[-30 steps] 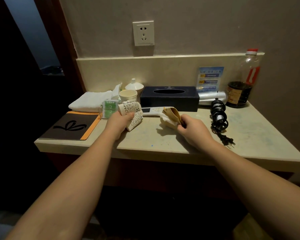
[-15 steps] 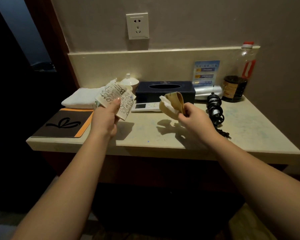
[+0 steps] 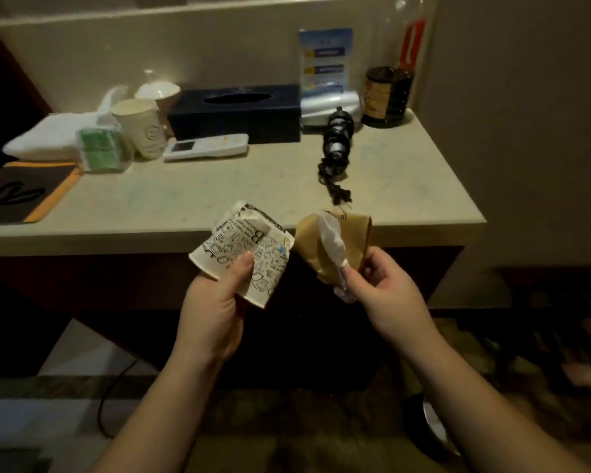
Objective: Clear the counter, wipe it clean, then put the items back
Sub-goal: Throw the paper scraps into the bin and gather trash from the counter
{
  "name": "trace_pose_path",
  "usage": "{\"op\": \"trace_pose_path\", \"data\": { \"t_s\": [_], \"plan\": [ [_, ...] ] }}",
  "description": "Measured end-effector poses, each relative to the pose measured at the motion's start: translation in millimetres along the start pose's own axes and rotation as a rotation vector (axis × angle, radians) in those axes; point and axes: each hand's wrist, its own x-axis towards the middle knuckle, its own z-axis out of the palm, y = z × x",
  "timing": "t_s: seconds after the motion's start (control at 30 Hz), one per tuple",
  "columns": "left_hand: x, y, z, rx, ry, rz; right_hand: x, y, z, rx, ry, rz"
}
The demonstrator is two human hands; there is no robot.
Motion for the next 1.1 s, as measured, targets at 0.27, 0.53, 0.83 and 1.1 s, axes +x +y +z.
{"op": "trace_pose_path", "data": {
  "t_s": [0.27,0.53,0.83,1.1],
  "plan": [
    [-45.3,-146.5,80.5,0.18,-0.033,-0.266,-55.3,97.0,-155.9,-0.141,0.109,0.215],
    [-61.0,-317.2,140.1,0.39,-0.007,-0.551,-108.6,217.9,-296.2,-0.273,0.257,0.557],
    [-44.0,-503.6,156.2,0.602,0.002,-0.939,-133.8,367.3,-377.3,-0.384,0.324,0.931],
    [-5.7,-678.9,125.8,0.826,-0.124,-1.112,-115.9,507.6,-401.2,-0.366,0.352,1.187]
  ]
}}
